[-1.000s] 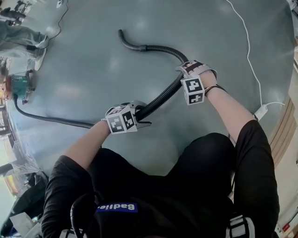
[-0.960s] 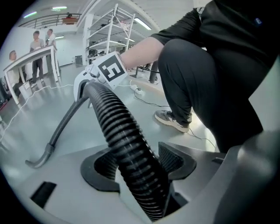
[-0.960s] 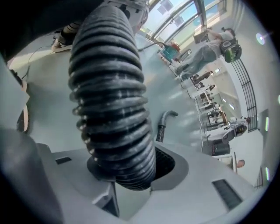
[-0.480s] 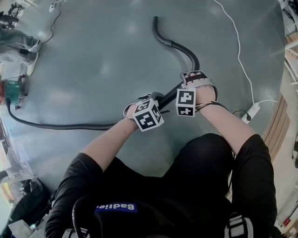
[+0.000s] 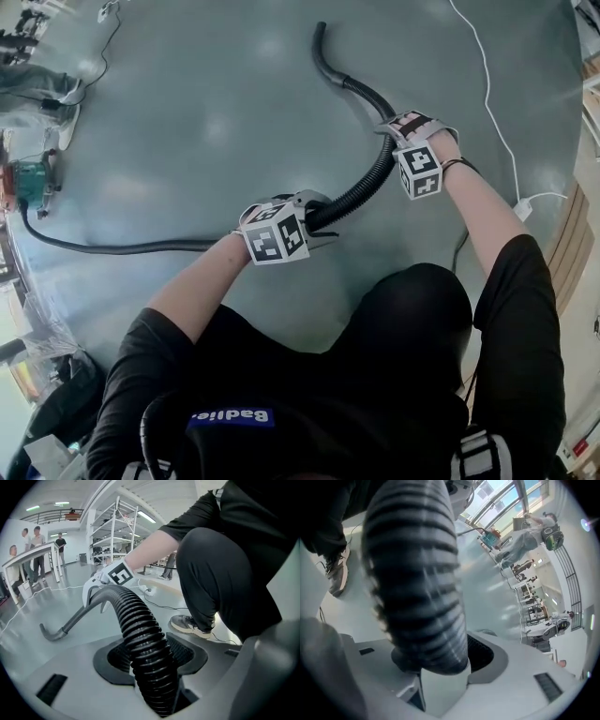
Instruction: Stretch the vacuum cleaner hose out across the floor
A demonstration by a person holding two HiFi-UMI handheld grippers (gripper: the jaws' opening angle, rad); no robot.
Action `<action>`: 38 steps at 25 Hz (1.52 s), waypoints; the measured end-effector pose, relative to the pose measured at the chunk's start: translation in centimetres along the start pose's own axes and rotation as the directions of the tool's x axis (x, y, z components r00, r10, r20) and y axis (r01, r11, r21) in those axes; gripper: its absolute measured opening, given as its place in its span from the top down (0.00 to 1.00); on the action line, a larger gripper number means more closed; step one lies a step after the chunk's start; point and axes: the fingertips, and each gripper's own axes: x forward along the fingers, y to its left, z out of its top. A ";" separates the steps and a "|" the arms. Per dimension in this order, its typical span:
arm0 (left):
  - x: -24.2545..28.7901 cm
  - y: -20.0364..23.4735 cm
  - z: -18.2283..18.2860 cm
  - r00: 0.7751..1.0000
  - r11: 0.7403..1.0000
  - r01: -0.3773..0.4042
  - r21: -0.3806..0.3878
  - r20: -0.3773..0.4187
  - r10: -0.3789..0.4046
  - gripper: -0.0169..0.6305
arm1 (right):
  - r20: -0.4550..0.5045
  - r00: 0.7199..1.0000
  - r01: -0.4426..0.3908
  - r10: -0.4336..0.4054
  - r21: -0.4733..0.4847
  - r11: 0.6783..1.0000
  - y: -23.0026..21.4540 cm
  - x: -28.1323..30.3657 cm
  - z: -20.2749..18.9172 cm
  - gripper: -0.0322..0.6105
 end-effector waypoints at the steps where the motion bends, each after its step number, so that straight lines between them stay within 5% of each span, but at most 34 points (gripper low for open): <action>1: -0.3 -0.2 0.3 1.000 1.000 0.011 -0.001 0.009 -0.011 0.64 | 0.009 1.000 0.003 -0.003 0.001 1.000 -0.4 0.4 -0.6 0.63; 8: -2.6 -1.0 0.2 0.999 0.996 0.039 -0.080 0.029 -0.037 0.64 | 0.042 0.999 -0.017 0.016 0.026 1.000 -2.8 3.6 -1.3 0.63; 12: -1.9 1.6 -2.9 0.997 0.985 -0.072 -0.160 -0.017 0.070 0.62 | -0.074 0.996 0.057 -0.045 0.159 0.986 -3.8 3.3 -3.5 0.64; 15: -0.4 2.3 -3.5 0.993 0.985 -0.111 -0.128 -0.042 0.107 0.61 | -0.173 0.982 0.111 -0.075 0.205 0.972 -3.1 1.9 -5.9 0.64; 19: 1.5 3.0 -2.8 0.985 0.985 -0.168 -0.034 -0.047 0.166 0.60 | -0.326 0.945 0.119 -0.030 0.258 0.959 1.2 0.8 -10.2 0.64; 24: -0.2 5.4 -1.0 0.963 0.963 -0.261 -0.072 0.053 0.265 0.60 | -0.460 0.886 0.067 0.063 0.261 0.963 9.9 0.6 -15.5 0.64; 31: -0.1 5.2 -3.1 0.963 0.951 -0.264 -0.158 0.005 0.268 0.60 | -0.485 0.849 -0.048 0.210 0.325 0.945 20.1 1.7 -19.6 0.57; 38: 0.0 3.7 -4.7 0.969 0.949 -0.245 -0.198 -0.006 0.248 0.60 | -0.508 0.781 -0.071 0.363 0.505 0.860 25.6 1.3 -20.5 0.53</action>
